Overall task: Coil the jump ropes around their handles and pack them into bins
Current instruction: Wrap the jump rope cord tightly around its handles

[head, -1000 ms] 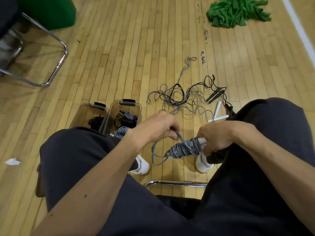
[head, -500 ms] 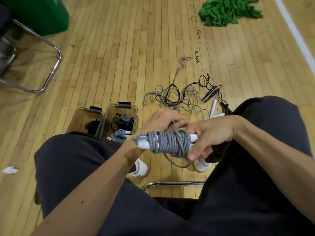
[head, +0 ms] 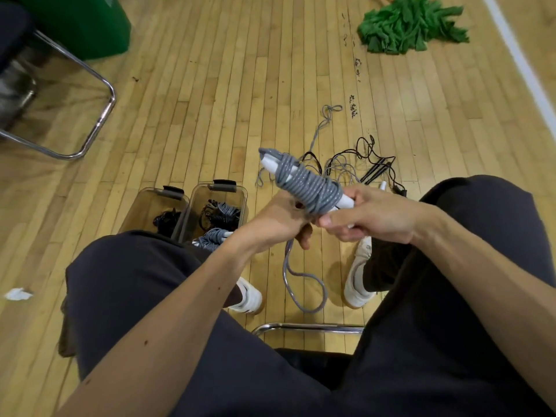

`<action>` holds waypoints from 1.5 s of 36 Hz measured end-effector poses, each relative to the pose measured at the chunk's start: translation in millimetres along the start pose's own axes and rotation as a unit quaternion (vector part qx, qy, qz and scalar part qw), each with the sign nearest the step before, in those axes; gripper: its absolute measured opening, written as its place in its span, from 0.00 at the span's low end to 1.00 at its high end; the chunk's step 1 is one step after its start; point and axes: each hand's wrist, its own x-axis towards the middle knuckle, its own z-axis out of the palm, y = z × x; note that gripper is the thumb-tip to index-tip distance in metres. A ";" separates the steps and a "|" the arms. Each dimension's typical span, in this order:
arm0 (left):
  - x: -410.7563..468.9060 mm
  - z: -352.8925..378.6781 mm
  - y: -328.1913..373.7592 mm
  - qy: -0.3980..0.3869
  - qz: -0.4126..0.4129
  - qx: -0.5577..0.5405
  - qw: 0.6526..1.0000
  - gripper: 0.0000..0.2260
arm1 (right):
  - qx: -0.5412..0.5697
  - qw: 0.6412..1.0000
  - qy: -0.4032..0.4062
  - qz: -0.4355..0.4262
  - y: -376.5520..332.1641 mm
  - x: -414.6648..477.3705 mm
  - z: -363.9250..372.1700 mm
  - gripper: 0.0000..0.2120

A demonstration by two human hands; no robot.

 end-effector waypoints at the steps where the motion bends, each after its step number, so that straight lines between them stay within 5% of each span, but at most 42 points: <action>1: 0.7 -0.7 -4.9 -0.002 -0.031 -0.036 0.999 0.06 | -0.011 1.000 0.025 0.007 0.6 1.0 -0.7 0.10; 7: 4.3 -4.9 -10.9 -0.018 -0.070 -0.046 0.996 0.02 | -0.061 0.982 0.171 0.059 6.2 6.8 -4.9 0.08; 13: 5.4 -7.3 -16.0 0.033 -0.023 0.089 0.995 0.10 | -0.071 0.947 0.302 0.079 6.1 10.4 -17.0 0.06; 28: -6.8 -13.4 -19.4 0.060 0.045 0.356 0.931 0.17 | -0.232 0.890 0.338 0.200 24.6 24.7 -23.2 0.08; 35: -12.4 -15.8 -13.2 0.022 0.100 0.449 0.887 0.13 | -0.275 0.885 0.221 0.305 35.5 29.5 -21.7 0.09; 42: -12.2 -12.7 -10.8 0.000 0.198 0.477 0.856 0.14 | -0.337 0.858 -0.043 0.385 33.6 29.1 -3.5 0.07; 49: -9.3 -15.9 -10.9 0.036 0.187 0.448 0.874 0.23 | -0.301 0.873 -0.157 0.349 31.0 24.3 1.7 0.10; 54: -10.2 -16.3 -6.4 0.031 0.117 0.352 0.928 0.27 | -0.270 0.889 -0.216 0.300 24.6 16.4 2.7 0.11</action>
